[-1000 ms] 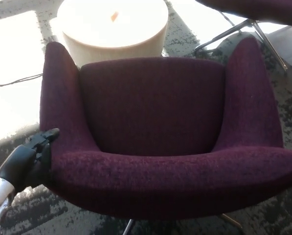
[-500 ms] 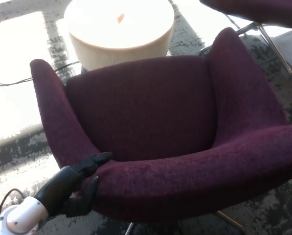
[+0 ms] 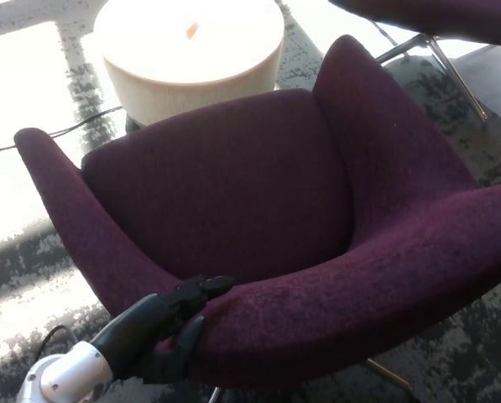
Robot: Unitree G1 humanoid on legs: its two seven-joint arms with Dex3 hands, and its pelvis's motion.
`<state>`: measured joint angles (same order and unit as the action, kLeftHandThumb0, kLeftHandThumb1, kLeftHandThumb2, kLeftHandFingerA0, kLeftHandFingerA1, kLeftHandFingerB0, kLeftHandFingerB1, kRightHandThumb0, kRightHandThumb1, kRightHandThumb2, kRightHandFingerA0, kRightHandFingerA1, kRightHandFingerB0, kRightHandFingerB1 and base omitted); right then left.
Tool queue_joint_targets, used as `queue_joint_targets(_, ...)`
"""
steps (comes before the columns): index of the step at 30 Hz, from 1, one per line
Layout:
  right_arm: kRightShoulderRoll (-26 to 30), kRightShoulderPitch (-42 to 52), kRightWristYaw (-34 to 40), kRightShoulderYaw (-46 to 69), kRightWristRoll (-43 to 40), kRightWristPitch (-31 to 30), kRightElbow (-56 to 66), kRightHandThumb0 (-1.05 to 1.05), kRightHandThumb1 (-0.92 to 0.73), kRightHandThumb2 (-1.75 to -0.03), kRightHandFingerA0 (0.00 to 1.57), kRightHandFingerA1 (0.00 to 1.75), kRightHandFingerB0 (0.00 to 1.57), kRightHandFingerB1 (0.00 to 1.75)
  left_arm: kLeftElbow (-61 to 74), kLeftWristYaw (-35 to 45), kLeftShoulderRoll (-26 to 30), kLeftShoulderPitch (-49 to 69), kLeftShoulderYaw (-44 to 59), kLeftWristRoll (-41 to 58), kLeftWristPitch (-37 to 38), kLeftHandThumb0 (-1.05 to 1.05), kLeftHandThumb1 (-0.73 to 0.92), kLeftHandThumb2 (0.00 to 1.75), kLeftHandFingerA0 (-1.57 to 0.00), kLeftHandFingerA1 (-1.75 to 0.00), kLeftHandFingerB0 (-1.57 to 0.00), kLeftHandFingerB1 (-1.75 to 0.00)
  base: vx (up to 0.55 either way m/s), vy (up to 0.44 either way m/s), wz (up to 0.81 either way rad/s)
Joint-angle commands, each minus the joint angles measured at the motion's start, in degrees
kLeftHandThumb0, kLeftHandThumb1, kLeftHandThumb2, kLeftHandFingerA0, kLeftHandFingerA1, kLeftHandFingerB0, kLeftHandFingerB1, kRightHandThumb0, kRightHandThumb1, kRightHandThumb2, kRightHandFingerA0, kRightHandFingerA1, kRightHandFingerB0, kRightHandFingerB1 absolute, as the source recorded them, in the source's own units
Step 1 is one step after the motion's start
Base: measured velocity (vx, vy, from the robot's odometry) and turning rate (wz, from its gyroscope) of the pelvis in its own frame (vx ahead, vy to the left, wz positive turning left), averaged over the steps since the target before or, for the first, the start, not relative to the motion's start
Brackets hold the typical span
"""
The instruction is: The robot stands in front of a sofa and uses its left hand to push the left side of the sofa
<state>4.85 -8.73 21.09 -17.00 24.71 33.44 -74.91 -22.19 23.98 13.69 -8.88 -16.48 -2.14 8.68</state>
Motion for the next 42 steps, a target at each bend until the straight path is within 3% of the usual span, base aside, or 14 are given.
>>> queue_joint_targets(1,1.02,0.19,0.68,-0.11,0.54,-0.68,-0.35,-0.78,-0.55,-1.33,0.36,0.97,0.04,0.78,0.77,2.44,-2.02,0.37,-1.83,-0.26,-1.3,-0.94,0.89,1.22,-0.07,-0.17,-0.07,-0.12,0.0,0.0,0.0)
queue_joint_targets(9,0.81,-0.17,0.41,0.22,0.21,-0.16,-0.39,-0.86,-0.58,-1.37,0.43,1.05,0.0,0.81,4.0,1.37,-4.97,1.17,-5.72,-2.26,-3.95,-0.9,0.84,1.19,-0.08,-0.27,-0.08,-0.18,0.0,0.0,0.0)
queue_joint_targets(16,0.74,-0.5,0.46,0.23,0.22,-0.15,-0.38,-0.86,-0.59,-1.38,0.52,1.11,0.0,0.81,4.43,1.41,-7.67,2.18,-10.66,-4.02,-3.92,-0.95,0.89,1.22,-0.06,-0.14,-0.07,-0.12,0.0,0.0,0.0)
queue_joint_targets(19,0.71,-0.53,0.58,0.45,-0.01,0.39,-0.19,-0.96,-0.63,-1.42,0.76,1.28,0.0,0.87,2.46,2.53,-8.69,2.0,-12.05,-3.27,-0.42,-0.9,0.89,1.22,0.0,-0.15,0.0,-0.12,0.0,0.0,0.0)
queue_joint_targets(21,0.79,-0.55,0.35,0.42,0.04,0.31,-0.21,-0.9,-0.62,-1.4,0.6,1.16,0.0,0.83,1.99,2.33,-9.09,2.26,-12.51,-3.13,0.52,-0.93,0.91,1.23,-0.03,-0.13,-0.03,-0.12,0.0,0.0,0.0)
queue_joint_targets(25,0.89,-0.6,0.2,0.55,-0.06,0.55,-0.24,-0.93,-0.62,-1.41,0.6,1.18,0.0,0.84,2.14,2.56,-9.18,2.21,-12.89,-2.84,-0.22,-0.89,0.89,1.23,0.0,-0.12,0.0,-0.14,0.0,0.0,0.0)
queue_joint_targets(27,0.85,-0.76,0.02,0.63,-0.14,0.28,-0.23,-0.89,-0.6,-1.38,0.52,1.11,0.0,0.82,1.58,2.76,-9.21,2.03,-12.77,-2.43,0.93,-0.9,0.92,1.23,0.0,-0.12,0.0,-0.13,0.0,0.0,0.0)
queue_joint_targets(31,0.83,-0.64,0.11,0.5,0.0,0.18,-0.25,-0.92,-0.62,-1.41,0.53,1.12,0.0,0.83,1.59,2.58,-8.89,2.09,-12.9,-2.49,0.52,-0.89,0.9,1.23,0.0,-0.14,0.0,-0.15,0.0,0.0,0.0)
queue_joint_targets(36,0.88,-0.47,0.43,0.3,0.22,0.08,-0.22,-0.88,-0.61,-1.39,0.44,1.07,0.0,0.82,2.2,2.64,-9.0,2.63,-12.79,-1.79,-0.64,-0.91,0.88,1.21,0.0,-0.13,0.0,-0.11,0.0,0.0,0.0)
queue_joint_targets(42,0.87,-0.59,-0.01,0.56,-0.1,-0.03,-0.2,-0.87,-0.58,-1.38,0.5,1.1,0.0,0.82,2.62,2.24,-9.29,2.87,-12.9,-2.04,-0.9,-0.89,0.85,1.21,0.0,-0.17,0.0,-0.14,0.0,0.0,0.0)
